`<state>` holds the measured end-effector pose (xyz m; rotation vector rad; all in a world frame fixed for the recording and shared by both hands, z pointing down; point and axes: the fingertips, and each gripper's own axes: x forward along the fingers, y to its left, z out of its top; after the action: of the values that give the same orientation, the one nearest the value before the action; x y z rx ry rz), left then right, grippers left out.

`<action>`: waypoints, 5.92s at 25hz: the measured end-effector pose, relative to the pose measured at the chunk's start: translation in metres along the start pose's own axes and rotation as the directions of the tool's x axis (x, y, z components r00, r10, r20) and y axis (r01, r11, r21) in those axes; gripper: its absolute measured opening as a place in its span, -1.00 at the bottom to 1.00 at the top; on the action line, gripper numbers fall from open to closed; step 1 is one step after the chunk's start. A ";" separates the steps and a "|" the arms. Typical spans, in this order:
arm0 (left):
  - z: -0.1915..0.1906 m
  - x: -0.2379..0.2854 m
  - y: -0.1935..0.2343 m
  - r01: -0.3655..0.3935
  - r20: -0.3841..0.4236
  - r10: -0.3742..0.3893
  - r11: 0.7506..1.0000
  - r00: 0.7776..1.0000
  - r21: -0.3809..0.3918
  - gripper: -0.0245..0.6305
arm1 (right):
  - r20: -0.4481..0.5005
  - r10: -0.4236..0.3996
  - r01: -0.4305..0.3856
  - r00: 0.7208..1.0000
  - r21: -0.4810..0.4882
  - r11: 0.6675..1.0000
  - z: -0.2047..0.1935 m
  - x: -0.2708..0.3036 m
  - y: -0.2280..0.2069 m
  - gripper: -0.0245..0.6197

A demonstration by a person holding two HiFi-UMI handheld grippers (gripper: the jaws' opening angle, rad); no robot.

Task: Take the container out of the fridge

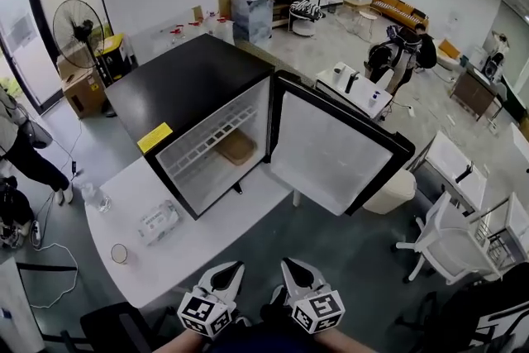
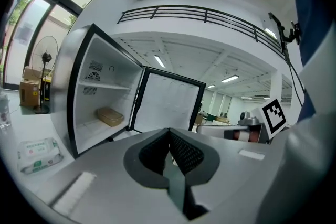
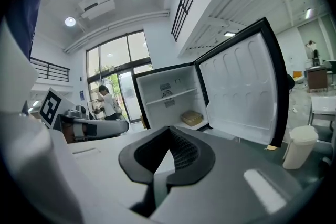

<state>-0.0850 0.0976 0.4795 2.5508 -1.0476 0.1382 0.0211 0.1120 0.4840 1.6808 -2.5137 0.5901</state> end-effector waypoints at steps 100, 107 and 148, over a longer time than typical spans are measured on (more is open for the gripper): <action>-0.039 0.224 0.237 -0.139 -0.035 0.205 0.520 0.978 -0.843 -0.77 | -0.157 -0.034 0.026 0.987 -0.053 0.998 0.035 0.137 -0.111 -0.90; -0.041 0.204 0.208 -0.118 -0.044 0.148 0.535 0.988 -0.837 -0.77 | -0.146 -0.018 0.010 0.989 -0.053 0.999 0.038 0.141 -0.109 -0.90; -0.014 0.123 0.112 -0.013 -0.073 -0.089 0.543 0.993 -0.840 -0.77 | -0.069 -0.019 0.016 0.997 -0.045 0.999 0.066 0.152 -0.120 -0.90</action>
<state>-0.0735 -0.0512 0.5551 1.6336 -0.7366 -0.2077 0.0784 -0.0845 0.4959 1.6365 -2.4440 0.5766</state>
